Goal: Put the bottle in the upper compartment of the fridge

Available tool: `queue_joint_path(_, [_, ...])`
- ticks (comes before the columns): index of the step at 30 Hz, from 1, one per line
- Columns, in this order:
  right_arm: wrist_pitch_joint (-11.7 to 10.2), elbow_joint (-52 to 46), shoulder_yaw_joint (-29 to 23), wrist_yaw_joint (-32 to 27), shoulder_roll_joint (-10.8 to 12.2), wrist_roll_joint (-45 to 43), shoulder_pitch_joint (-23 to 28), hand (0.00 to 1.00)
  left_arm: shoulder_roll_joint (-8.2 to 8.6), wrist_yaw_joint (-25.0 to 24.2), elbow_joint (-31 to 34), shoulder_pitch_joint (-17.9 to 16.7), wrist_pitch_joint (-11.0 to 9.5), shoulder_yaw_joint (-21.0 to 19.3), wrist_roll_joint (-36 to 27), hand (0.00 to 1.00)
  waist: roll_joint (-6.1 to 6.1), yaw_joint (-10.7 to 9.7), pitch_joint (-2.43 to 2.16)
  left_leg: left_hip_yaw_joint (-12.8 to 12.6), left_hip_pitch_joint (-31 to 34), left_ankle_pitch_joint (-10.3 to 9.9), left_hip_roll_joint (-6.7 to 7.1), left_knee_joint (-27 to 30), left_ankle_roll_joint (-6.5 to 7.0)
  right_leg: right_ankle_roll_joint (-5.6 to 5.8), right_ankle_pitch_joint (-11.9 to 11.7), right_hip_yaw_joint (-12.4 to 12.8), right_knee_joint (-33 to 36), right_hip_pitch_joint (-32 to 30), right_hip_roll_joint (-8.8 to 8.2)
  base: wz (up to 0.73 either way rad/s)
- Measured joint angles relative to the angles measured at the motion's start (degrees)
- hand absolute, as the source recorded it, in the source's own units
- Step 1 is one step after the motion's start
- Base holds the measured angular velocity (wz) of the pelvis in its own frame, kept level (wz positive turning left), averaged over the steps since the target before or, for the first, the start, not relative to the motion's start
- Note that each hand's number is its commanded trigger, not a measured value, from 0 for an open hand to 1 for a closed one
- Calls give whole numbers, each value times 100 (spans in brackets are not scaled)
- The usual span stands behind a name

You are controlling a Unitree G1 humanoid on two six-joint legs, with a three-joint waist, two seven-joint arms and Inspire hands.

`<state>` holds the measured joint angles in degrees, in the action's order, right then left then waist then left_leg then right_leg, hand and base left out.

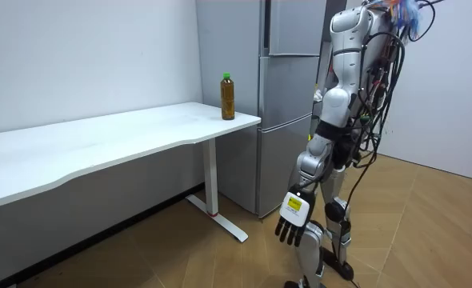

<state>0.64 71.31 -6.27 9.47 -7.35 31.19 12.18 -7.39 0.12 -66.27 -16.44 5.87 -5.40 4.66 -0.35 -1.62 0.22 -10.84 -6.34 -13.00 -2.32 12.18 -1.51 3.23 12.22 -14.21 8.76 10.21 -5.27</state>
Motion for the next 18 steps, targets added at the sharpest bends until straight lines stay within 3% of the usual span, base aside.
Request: queue_joint_path(18, [23,33,5,7,-25,-35,-51,0,1,54,-9,-13,7,-7,-4,0,7,6,2,10,-16,-9,-1,-67,-7,1,1,9,-16,-11,11,0])
